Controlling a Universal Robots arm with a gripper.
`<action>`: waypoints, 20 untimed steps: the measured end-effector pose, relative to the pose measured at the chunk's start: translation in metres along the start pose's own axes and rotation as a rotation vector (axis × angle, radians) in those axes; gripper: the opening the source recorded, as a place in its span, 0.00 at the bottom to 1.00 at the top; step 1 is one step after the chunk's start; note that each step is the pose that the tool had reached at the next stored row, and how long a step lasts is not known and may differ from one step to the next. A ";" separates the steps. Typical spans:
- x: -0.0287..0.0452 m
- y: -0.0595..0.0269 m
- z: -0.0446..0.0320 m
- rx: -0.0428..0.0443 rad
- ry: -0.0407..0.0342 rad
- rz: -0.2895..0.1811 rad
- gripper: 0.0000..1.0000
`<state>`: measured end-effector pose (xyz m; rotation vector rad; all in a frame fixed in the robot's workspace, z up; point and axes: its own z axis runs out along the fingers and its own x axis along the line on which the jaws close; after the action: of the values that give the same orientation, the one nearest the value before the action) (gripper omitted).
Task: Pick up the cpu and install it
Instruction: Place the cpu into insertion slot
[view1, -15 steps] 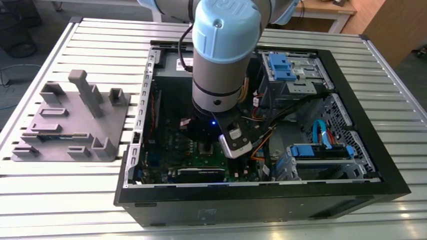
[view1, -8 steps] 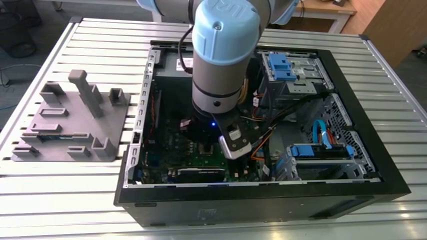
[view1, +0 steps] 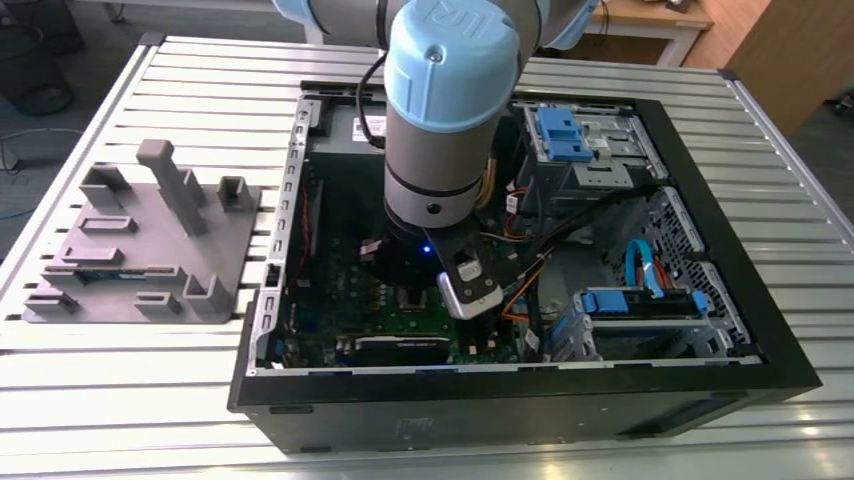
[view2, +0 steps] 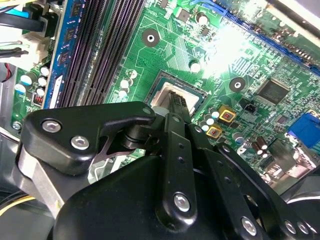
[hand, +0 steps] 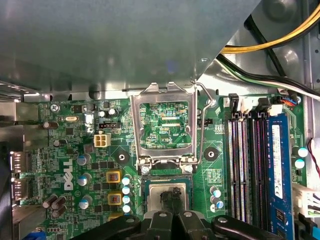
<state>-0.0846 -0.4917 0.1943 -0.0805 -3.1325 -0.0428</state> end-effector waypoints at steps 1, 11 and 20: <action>0.0000 0.0000 0.0000 0.0001 0.0000 0.000 0.11; 0.0000 0.0000 0.0000 -0.0002 -0.0001 0.000 0.11; 0.0002 0.0005 -0.0172 0.0000 0.0000 0.000 0.11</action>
<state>-0.0846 -0.4917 0.2115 -0.0806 -3.1325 -0.0428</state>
